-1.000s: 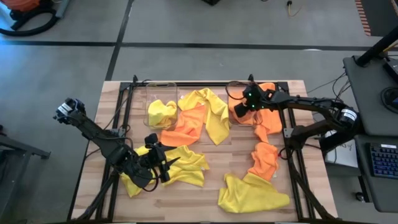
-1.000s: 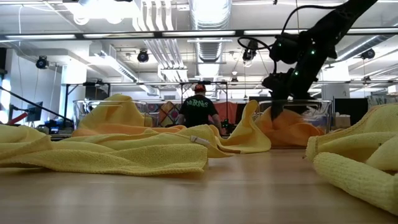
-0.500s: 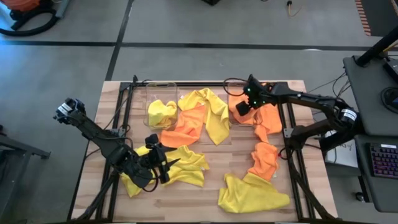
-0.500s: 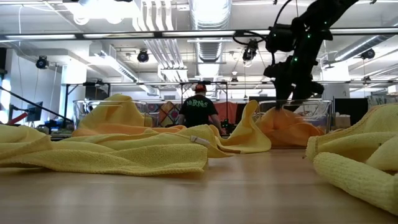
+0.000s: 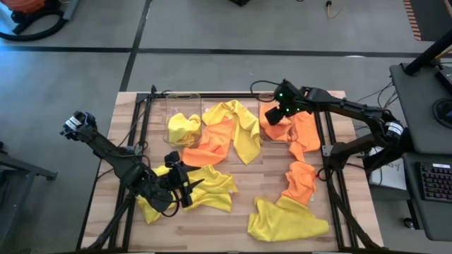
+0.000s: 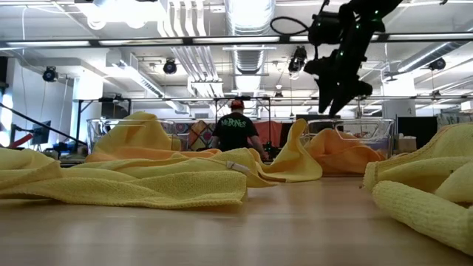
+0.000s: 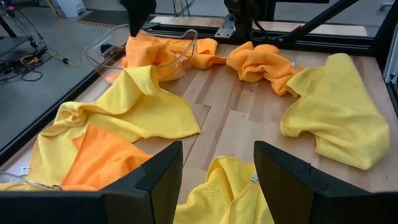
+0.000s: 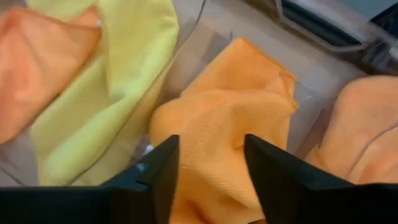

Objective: Sort microfiber towel by color & place in baskets
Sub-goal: Put the orange microfiber cloth into the right transparent bin

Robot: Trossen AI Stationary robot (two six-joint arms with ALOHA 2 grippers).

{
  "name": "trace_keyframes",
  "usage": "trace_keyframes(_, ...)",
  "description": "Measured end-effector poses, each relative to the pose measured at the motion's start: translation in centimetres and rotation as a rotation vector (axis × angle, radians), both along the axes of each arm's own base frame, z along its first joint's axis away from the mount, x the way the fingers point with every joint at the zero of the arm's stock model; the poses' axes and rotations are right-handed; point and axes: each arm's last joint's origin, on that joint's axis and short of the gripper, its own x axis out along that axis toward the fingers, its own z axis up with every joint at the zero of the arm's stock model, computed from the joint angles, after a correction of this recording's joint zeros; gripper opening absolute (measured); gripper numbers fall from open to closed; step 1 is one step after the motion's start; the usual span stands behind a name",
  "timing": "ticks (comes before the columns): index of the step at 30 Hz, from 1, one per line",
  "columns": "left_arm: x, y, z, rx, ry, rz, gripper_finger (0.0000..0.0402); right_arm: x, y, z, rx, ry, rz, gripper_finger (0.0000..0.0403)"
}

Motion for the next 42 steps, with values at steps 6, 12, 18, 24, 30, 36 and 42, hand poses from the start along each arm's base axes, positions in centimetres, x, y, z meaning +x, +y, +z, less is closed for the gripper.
trace_keyframes(6, 0.0, 0.1, 0.0, 0.004, 0.005, 0.004, 0.0182, 0.5, -0.2, -2.9, 0.06, 0.093, 0.005, 0.0023)
trace_keyframes(12, 0.0, 0.2, -0.1, 0.01, 0.012, 0.003, 0.0182, 0.6, 0.0, -4.7, 0.092, 0.141, 0.011, 0.0009)
trace_keyframes(18, 0.0, 0.2, -0.1, 0.012, 0.015, 0.007, 0.0182, 1.6, -0.1, -5.5, 0.083, 0.132, 0.027, 0.0009)
trace_keyframes(24, 0.0, 0.3, -0.1, -0.002, 0.012, 0.017, 0.0182, 3.0, -0.4, -7.3, 0.082, 0.132, 0.045, 0.0009)
trace_keyframes(30, -0.1, 0.4, -0.2, -0.008, 0.02, 0.026, 0.0182, 3.9, -0.8, -9.1, 0.098, 0.151, 0.055, 0.0009)
trace_keyframes(36, -0.1, 0.4, -0.2, -0.007, 0.023, 0.027, 0.0182, 4.1, -1.0, -9.2, 0.081, 0.133, 0.056, 0.0009)
trace_keyframes(42, -0.1, 0.4, -0.2, -0.008, 0.022, 0.028, 0.0182, 3.8, -0.8, -8.0, 0.056, 0.11, 0.073, 0.0009)
